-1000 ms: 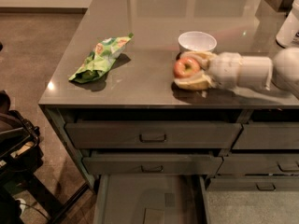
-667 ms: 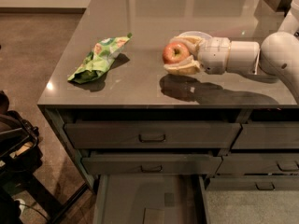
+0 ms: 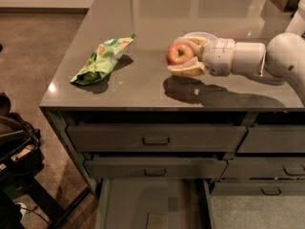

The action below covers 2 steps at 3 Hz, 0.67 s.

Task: Pick apple from bottom drawer and place on counter

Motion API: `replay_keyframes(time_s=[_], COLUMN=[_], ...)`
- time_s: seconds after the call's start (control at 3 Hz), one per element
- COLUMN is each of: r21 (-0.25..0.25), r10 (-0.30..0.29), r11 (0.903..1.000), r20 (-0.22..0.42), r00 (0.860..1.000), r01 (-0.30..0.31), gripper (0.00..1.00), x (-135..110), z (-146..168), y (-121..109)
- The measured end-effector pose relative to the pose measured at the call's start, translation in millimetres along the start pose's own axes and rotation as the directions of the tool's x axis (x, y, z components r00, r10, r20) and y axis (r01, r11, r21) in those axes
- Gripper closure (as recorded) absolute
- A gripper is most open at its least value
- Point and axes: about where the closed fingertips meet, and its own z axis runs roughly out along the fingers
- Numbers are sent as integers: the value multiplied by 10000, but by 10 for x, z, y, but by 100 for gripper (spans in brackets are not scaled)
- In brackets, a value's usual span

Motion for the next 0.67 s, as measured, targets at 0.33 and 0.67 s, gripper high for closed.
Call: replay_keyframes(time_s=[0.33,0.67], r21=[0,-2], r10=[0,0], r11=[10000,10000], r20=[0,1], r00=[10000,10000], r01=[0,0], gripper=[13,0], x=[0,0], z=[0,1], y=[0,0])
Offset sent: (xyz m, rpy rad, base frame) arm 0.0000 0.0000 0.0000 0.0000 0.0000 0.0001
